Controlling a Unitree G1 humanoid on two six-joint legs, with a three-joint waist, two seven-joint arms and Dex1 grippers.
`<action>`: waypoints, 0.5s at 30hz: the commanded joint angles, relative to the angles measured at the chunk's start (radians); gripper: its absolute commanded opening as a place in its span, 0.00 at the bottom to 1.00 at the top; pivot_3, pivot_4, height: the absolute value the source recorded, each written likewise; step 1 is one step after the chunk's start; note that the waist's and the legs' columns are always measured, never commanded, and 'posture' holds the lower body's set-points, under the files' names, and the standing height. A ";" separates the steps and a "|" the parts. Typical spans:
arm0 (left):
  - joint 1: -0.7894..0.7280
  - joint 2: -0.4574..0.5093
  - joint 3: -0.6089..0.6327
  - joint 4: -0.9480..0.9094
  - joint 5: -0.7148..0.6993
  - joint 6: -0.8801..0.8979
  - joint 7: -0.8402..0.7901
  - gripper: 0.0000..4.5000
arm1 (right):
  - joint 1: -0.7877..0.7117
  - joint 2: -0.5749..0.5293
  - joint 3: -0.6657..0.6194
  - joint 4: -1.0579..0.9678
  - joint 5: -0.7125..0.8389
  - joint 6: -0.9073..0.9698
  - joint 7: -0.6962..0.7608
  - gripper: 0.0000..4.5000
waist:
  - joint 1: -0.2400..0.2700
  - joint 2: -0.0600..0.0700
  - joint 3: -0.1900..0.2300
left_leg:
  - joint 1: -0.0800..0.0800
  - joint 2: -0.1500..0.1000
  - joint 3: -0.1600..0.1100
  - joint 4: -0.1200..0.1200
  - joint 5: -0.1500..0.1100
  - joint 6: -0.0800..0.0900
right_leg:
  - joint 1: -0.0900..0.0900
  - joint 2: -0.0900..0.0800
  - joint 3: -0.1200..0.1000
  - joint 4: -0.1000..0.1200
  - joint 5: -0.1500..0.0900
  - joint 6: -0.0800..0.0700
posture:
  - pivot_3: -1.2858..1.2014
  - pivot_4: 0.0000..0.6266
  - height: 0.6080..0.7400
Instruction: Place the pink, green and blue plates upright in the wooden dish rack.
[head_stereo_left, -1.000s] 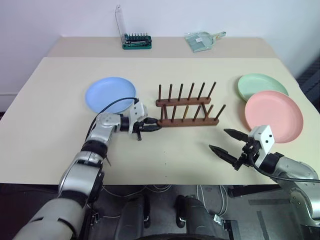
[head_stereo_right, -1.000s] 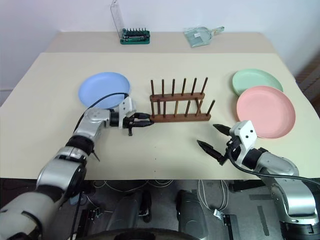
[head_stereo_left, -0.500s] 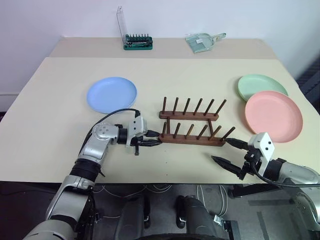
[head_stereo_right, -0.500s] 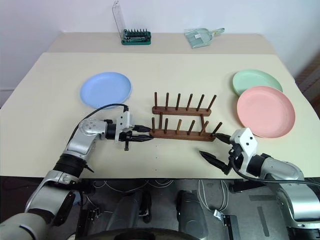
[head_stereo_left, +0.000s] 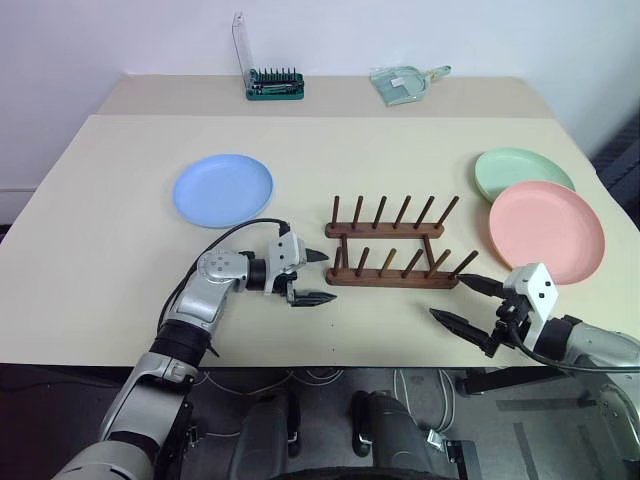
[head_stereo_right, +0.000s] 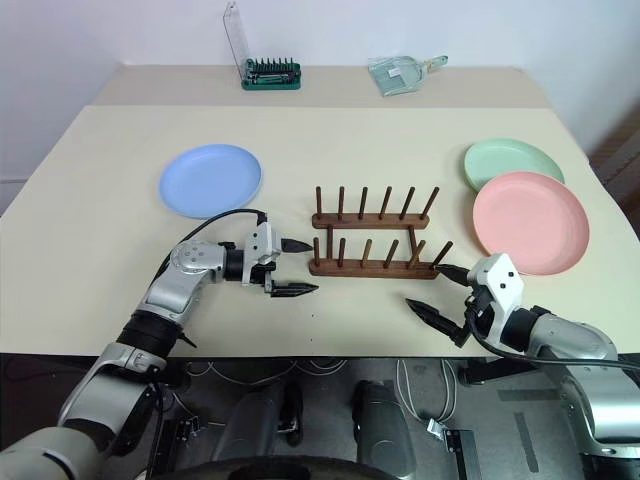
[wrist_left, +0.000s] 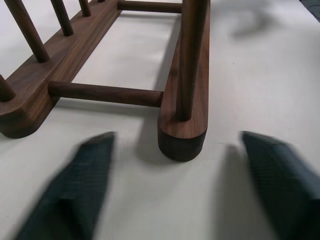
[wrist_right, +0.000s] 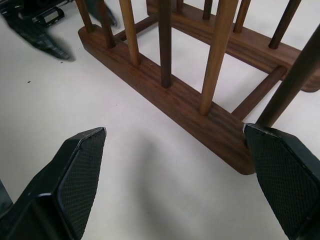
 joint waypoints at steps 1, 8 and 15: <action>0.024 0.033 0.047 -0.083 -0.072 0.066 -0.012 1.00 | 0.006 -0.024 -0.047 0.007 0.006 -0.013 0.016 0.94 | -0.001 0.000 0.000 | 0.000 0.000 0.000 0.000 0.000 0.000 | 0.000 0.000 0.000 0.000 0.000 0.000 | 0.52 0.24 1.00; 0.208 0.153 0.076 -0.373 -0.189 0.228 -0.046 0.46 | 0.039 -0.049 -0.018 0.011 -0.026 0.003 0.030 0.23 | -0.005 0.001 0.000 | 0.000 0.000 0.000 -0.001 -0.001 0.000 | 0.000 0.000 0.000 -0.001 0.000 0.000 | 0.52 0.24 1.00; 0.248 0.100 -0.065 -0.503 -0.057 0.277 0.115 0.25 | -0.002 -0.045 0.057 0.005 -0.119 0.013 -0.043 0.01 | 0.001 0.002 -0.001 | 0.000 0.000 -0.001 0.001 -0.003 -0.003 | -0.001 -0.002 0.000 -0.006 -0.002 0.003 | 0.52 0.24 1.00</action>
